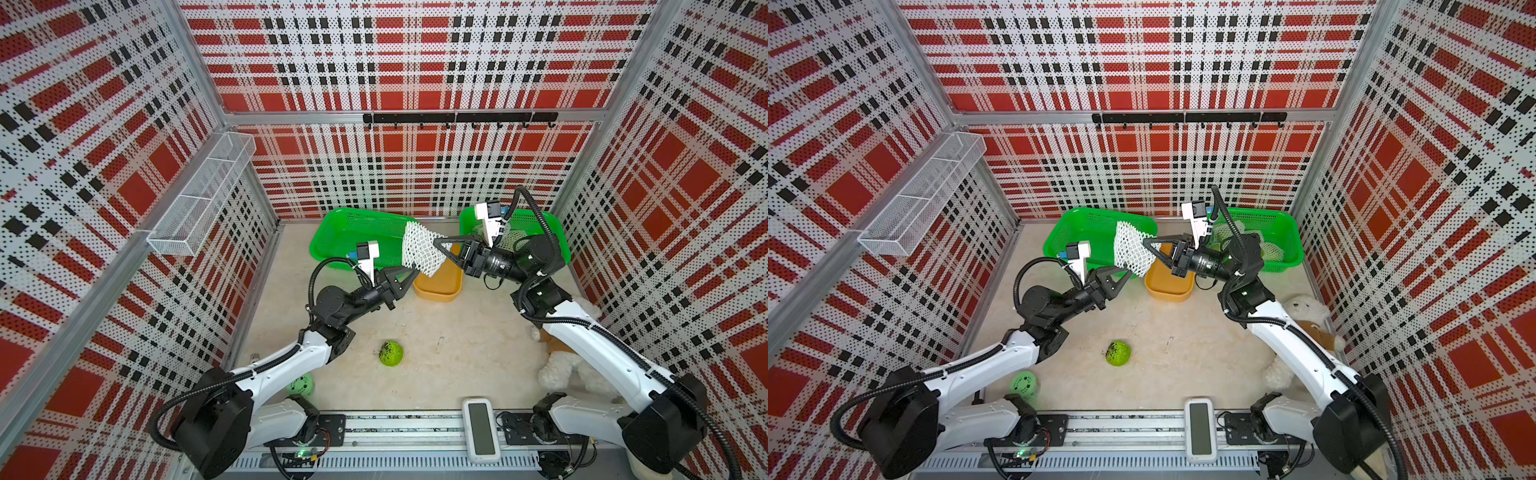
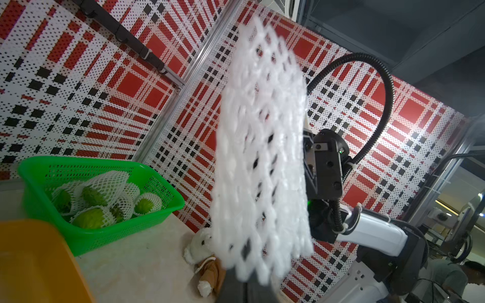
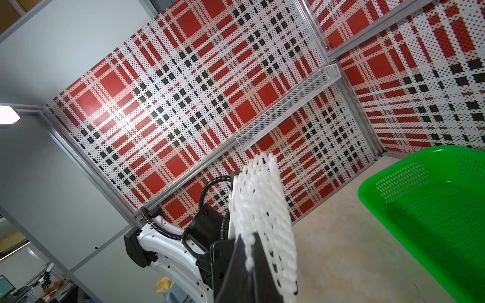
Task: Sleeve custard apples in foam nets
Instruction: Open the foam net.
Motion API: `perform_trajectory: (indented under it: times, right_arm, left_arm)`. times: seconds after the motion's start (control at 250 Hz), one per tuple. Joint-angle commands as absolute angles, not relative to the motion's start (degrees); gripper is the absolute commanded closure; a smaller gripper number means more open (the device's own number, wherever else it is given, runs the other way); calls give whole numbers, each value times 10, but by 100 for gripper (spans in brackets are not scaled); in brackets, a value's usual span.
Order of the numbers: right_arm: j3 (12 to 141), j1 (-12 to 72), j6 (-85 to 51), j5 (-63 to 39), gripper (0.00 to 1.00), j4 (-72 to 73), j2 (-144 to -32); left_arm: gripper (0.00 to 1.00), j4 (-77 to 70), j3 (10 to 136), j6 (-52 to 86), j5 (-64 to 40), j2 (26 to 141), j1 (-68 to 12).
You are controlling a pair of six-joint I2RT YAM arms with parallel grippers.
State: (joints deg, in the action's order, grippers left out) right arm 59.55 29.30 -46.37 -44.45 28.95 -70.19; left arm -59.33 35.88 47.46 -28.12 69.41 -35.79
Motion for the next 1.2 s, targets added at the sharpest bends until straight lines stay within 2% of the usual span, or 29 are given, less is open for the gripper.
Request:
perform_trajectory:
  times: [0.0, 0.28, 0.46, 0.532, 0.696, 0.784, 0.864, 0.888, 0.944, 0.976, 1.089, 1.197]
  right_arm:
    - [592, 304, -422, -434, 100, 301, -683]
    - [594, 333, -372, -433, 100, 290, -682]
    - [571, 339, -373, -417, 100, 317, -681]
    - [563, 340, -377, -409, 100, 329, -683]
    - [545, 340, -397, -395, 100, 370, -687]
    - [542, 339, -399, -390, 100, 377, -686]
    - [539, 339, -404, -388, 100, 387, -685]
    - [537, 338, -404, -386, 100, 389, -682]
    - [536, 338, -405, -384, 100, 390, -678]
    - [535, 336, -403, -382, 100, 388, -674]
    - [529, 329, -388, -375, 100, 359, -655]
    - [529, 327, -346, -379, 100, 303, -642]
  left_arm:
    - [100, -649, 378, 501, -290, 702, -361]
    - [100, -690, 381, 530, -293, 719, -356]
    - [100, -763, 395, 584, -342, 752, -353]
    - [80, -764, 393, 580, -348, 749, -357]
    - [56, -760, 381, 569, -348, 727, -361]
    - [32, -758, 372, 568, -347, 720, -362]
    - [21, -755, 364, 568, -345, 717, -360]
    - [14, -754, 361, 568, -344, 716, -359]
    - [11, -752, 352, 570, -341, 713, -355]
    - [0, -751, 347, 572, -340, 710, -351]
    - [1, -697, 312, 569, -323, 673, -326]
    - [1, -571, 280, 534, -310, 595, -297]
